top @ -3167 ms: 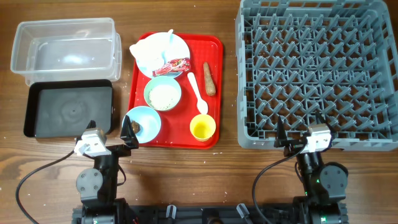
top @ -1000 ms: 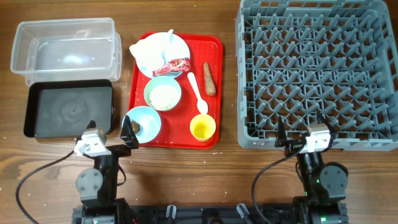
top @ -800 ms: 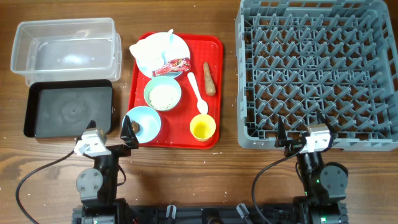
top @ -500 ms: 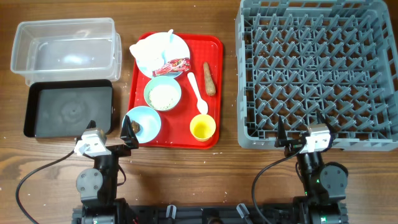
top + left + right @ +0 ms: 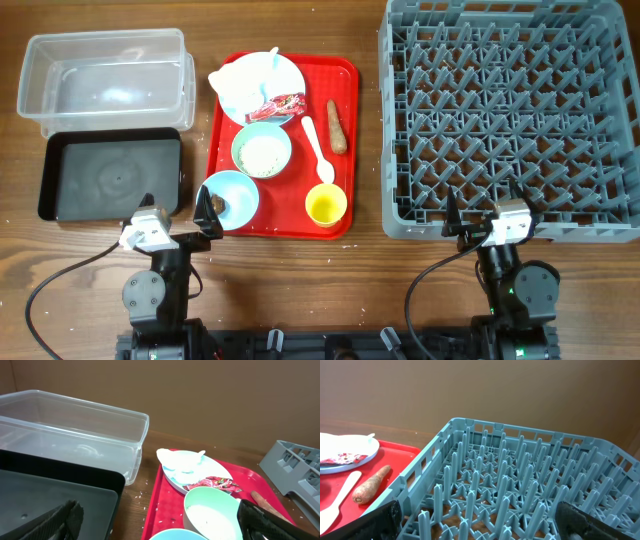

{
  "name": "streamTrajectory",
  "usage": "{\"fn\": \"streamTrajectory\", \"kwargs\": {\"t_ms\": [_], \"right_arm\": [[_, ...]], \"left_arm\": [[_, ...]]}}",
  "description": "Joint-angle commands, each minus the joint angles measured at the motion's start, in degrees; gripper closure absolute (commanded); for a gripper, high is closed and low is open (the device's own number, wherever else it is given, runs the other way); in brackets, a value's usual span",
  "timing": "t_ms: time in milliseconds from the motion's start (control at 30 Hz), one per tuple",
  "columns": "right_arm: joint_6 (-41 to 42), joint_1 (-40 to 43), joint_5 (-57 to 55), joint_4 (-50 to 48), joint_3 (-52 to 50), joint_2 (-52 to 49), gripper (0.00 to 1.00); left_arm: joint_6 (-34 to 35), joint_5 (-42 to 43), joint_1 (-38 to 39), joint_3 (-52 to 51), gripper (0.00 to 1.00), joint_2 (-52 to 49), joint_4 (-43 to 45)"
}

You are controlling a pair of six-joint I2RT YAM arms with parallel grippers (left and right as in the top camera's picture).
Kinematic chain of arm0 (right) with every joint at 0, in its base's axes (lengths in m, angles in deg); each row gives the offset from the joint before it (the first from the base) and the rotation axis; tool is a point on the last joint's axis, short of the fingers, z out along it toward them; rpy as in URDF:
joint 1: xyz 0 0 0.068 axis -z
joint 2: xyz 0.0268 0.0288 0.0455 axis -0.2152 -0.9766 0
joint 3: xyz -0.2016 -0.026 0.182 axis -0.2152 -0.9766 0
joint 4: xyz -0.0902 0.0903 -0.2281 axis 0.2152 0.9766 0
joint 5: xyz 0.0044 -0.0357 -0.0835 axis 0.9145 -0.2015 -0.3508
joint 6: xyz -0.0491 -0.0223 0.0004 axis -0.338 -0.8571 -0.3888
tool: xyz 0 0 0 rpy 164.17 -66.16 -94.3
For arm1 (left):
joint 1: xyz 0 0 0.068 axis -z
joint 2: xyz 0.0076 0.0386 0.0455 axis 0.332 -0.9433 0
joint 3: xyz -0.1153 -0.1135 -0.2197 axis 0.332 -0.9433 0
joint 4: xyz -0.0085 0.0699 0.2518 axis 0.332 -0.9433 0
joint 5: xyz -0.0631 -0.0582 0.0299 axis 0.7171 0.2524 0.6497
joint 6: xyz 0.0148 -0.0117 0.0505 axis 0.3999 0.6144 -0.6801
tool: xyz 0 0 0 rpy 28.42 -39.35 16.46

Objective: Sort waste into correct bins and load items into the dishwasher rack

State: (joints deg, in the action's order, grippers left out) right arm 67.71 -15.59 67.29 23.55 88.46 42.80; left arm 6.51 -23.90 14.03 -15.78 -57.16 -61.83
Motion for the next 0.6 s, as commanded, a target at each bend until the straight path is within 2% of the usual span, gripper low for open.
{"fn": "streamTrajectory", "kwargs": {"t_ms": [0, 400, 567], "right_arm": [[-0.74, 0.24, -0.92, -0.20, -0.44, 0.35, 0.00], [-2.01, 0.24, -1.36, -0.42, -0.44, 0.35, 0.00], [-26.84, 0.24, -3.48, -0.55, -0.44, 0.35, 0.00]], "left_arm": [[-0.94, -0.39, -0.39, -0.37, 0.00, 0.42, -0.20], [-0.94, -0.39, -0.39, -0.37, 0.00, 0.42, -0.20], [-0.94, -0.39, -0.39, -0.37, 0.00, 0.42, -0.20]]}}
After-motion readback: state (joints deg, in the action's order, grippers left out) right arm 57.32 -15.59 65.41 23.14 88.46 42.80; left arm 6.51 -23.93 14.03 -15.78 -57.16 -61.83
